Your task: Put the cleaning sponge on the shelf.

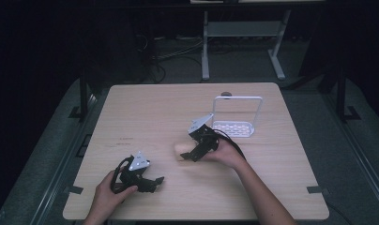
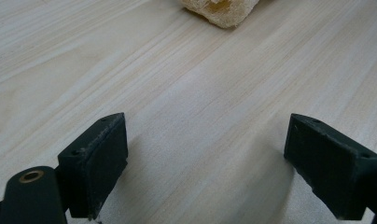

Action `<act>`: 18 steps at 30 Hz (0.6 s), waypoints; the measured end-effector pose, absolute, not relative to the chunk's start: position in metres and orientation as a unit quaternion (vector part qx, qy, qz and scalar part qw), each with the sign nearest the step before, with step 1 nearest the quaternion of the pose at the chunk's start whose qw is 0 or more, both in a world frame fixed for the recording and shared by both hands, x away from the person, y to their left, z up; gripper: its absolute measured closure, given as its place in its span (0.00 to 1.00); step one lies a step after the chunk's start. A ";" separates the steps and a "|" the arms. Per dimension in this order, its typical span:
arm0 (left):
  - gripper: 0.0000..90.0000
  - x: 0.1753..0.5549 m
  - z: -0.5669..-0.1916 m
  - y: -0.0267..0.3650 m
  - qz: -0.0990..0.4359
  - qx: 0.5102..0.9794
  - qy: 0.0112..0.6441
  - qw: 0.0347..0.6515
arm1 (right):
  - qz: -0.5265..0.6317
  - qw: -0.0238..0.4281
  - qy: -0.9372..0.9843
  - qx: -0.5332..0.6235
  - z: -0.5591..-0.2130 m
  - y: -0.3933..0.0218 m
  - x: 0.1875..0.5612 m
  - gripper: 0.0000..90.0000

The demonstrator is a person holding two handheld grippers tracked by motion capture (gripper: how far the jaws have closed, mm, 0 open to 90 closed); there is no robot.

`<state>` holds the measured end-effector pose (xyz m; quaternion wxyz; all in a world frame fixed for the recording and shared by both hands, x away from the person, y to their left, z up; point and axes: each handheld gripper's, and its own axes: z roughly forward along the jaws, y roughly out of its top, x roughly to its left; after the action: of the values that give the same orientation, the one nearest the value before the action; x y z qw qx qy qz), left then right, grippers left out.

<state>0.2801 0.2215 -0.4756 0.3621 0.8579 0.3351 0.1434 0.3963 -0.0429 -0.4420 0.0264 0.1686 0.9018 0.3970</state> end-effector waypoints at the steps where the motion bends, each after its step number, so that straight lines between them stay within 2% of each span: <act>1: 0.14 0.280 -0.476 0.222 0.143 0.858 0.335 0.362 | 0.394 0.025 0.903 0.168 -0.443 -0.042 0.396 0.03; 18: 0.14 0.280 -0.476 0.222 0.143 0.858 0.335 0.362 | 0.364 0.024 0.920 0.145 -0.456 -0.033 0.397 0.06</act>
<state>0.2801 0.2215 -0.4756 0.3620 0.8580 0.3350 0.1435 0.3972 -0.0333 -0.4556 0.0239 0.1454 0.9197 0.3638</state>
